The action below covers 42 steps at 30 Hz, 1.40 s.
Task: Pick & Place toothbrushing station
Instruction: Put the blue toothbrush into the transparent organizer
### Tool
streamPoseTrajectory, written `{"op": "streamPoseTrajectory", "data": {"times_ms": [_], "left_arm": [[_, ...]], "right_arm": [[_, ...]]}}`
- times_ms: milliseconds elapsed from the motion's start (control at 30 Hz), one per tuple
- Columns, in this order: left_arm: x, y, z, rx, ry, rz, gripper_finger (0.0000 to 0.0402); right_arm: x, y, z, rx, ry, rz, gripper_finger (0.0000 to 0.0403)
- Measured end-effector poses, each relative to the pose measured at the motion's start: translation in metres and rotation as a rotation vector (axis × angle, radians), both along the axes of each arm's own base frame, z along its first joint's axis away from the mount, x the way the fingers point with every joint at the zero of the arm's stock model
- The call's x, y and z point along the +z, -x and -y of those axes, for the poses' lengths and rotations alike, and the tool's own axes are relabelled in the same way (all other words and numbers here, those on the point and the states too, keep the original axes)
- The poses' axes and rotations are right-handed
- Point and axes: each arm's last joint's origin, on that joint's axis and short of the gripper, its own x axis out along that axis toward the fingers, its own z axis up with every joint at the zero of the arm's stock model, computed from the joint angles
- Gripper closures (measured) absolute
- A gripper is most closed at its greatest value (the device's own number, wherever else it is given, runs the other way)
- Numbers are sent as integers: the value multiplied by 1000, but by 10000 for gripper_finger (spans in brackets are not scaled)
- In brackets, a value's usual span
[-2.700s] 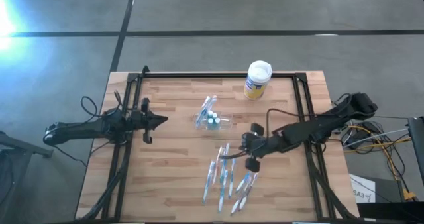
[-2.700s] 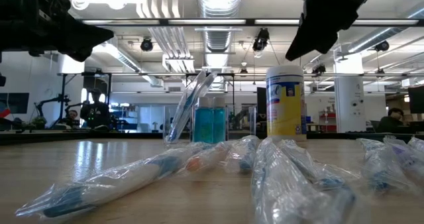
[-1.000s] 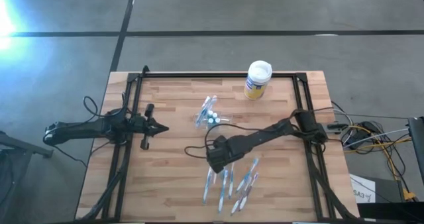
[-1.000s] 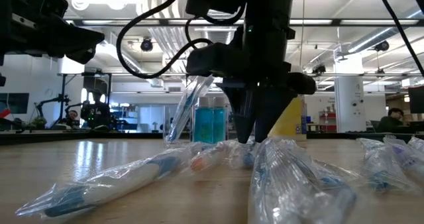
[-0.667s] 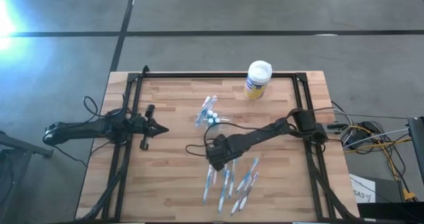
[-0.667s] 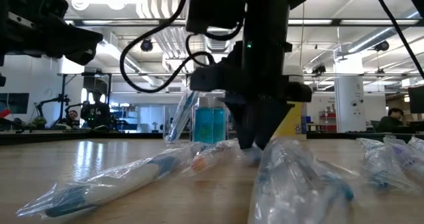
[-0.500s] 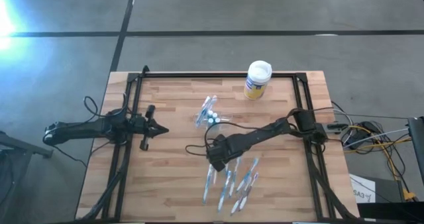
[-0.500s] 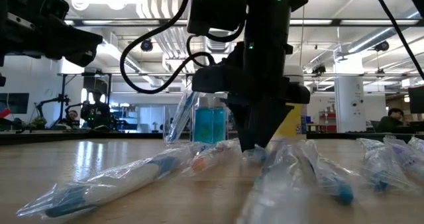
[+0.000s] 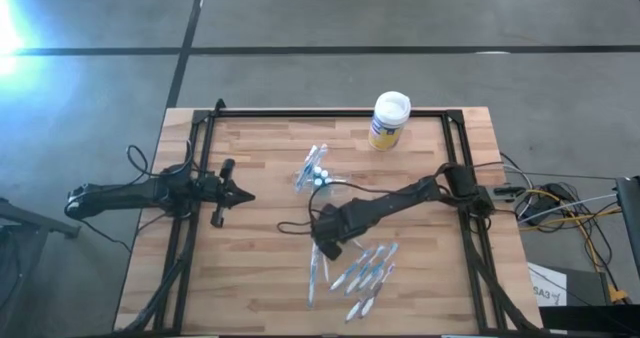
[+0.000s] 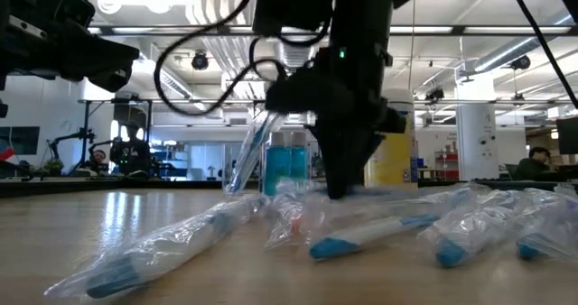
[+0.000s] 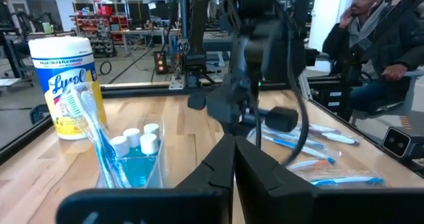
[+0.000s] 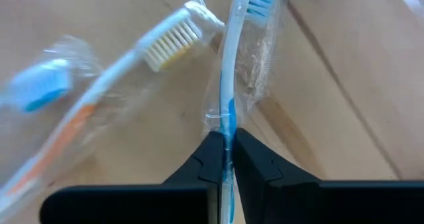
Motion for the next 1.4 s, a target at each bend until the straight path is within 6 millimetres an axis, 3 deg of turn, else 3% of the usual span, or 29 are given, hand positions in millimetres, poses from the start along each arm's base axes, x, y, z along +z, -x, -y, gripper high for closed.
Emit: {"op": "streamPoseTrajectory", "data": {"times_ms": [233, 433, 667, 833, 967, 1133, 1400], "left_arm": [[0, 0, 0, 0, 10, 1, 384], [0, 0, 0, 0, 11, 1, 394], [0, 0, 0, 4, 11, -1, 388], [0, 0, 0, 10, 10, -1, 377], [0, 0, 0, 11, 10, -2, 378], [0, 0, 0, 13, 22, -3, 384], [0, 0, 0, 14, 44, -9, 390]], "right_arm": [[30, 4, 0, 137, 65, 65, 384], [83, 24, 5, 157, 202, 149, 384], [157, 63, -13, 326, 417, 359, 384], [199, 94, -33, 483, 644, 546, 385], [223, 126, -37, 555, 699, 725, 385], [219, 164, -29, 579, 745, 923, 385], [177, 223, 2, 574, 727, 1194, 385]]}}
